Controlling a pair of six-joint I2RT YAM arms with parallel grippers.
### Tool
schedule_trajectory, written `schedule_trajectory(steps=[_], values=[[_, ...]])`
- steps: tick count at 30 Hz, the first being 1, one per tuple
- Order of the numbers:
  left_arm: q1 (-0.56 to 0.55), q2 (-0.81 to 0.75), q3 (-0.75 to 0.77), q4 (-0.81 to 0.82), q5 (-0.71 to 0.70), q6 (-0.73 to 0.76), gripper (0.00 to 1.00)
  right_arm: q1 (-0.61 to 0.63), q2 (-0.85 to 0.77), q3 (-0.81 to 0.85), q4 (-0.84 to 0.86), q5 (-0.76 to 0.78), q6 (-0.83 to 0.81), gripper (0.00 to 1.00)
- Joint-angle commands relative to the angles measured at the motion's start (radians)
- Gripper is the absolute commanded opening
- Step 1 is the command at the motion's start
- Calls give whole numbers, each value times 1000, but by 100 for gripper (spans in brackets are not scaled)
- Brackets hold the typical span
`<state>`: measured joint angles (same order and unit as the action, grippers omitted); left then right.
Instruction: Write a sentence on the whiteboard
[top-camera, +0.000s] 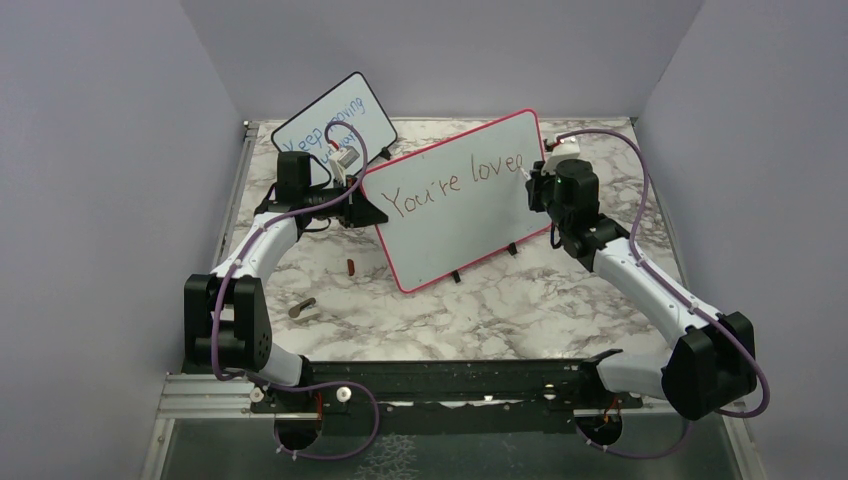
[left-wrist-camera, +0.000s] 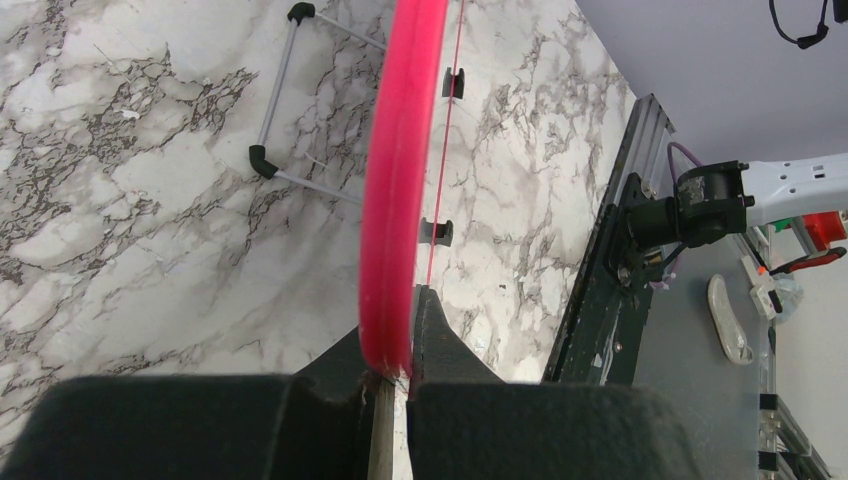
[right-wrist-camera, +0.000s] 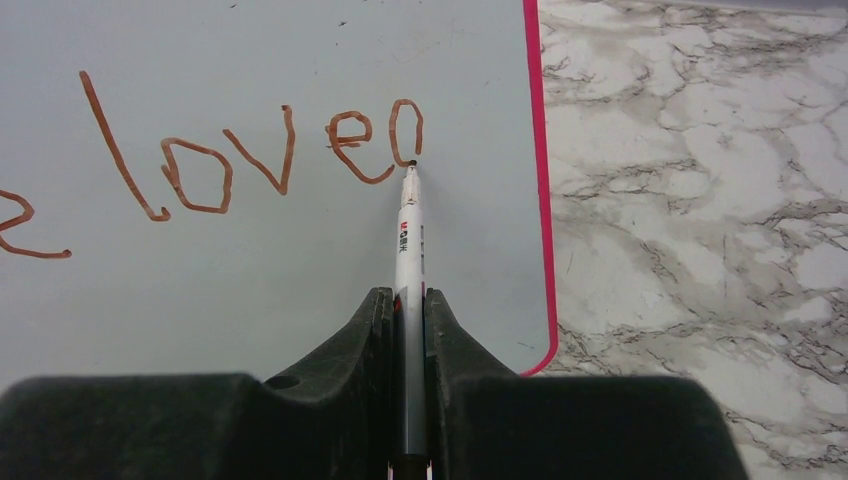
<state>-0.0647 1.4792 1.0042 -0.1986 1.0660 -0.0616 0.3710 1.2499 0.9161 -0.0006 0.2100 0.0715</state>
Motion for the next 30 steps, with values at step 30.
schedule_trajectory(steps=[30], values=[[7,5,1,-88,-84,31,0,-6,36,112,121,49,-50,1]])
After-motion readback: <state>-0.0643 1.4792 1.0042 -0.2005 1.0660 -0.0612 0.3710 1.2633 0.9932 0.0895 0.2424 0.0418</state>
